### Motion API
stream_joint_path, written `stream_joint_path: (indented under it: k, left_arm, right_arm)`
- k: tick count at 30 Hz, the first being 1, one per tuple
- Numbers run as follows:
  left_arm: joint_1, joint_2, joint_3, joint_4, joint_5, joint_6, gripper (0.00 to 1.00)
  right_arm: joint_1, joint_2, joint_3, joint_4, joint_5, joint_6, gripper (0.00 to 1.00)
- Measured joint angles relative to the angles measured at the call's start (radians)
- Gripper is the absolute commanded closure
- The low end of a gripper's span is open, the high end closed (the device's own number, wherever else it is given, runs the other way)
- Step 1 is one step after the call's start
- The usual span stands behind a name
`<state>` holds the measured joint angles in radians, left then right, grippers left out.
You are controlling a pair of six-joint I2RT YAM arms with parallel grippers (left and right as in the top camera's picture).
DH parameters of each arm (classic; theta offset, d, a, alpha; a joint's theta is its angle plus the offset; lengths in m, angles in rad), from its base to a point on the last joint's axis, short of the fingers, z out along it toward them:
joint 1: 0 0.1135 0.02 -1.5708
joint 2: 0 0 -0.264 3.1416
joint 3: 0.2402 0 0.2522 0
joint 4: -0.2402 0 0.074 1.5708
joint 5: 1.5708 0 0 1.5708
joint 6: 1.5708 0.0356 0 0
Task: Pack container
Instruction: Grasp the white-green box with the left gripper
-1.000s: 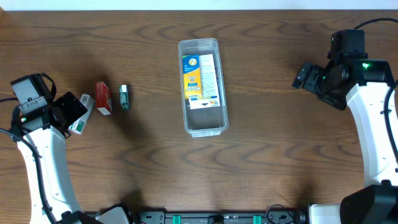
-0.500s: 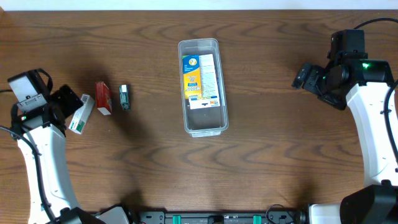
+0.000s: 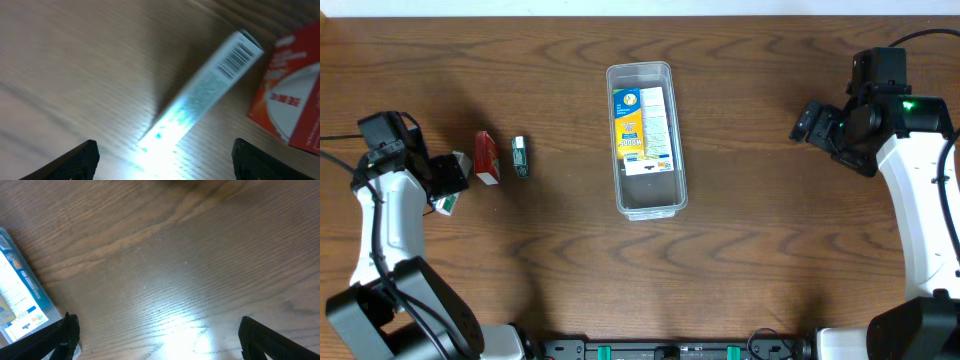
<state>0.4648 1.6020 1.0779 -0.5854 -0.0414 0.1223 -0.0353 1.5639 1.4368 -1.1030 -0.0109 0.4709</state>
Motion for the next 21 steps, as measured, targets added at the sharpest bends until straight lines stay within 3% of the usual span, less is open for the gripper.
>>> stream_joint_path:
  k: [17,21]
  left_arm:
    - [0.0,0.16,0.0,0.055,0.043,0.062,0.22]
    - [0.0,0.191,0.0,0.067,0.043,0.057,0.37]
  right_arm:
    - [0.0,0.0,0.0,0.0,0.0,0.0,0.01]
    - [0.0,0.0,0.0,0.0,0.0,0.0,0.01]
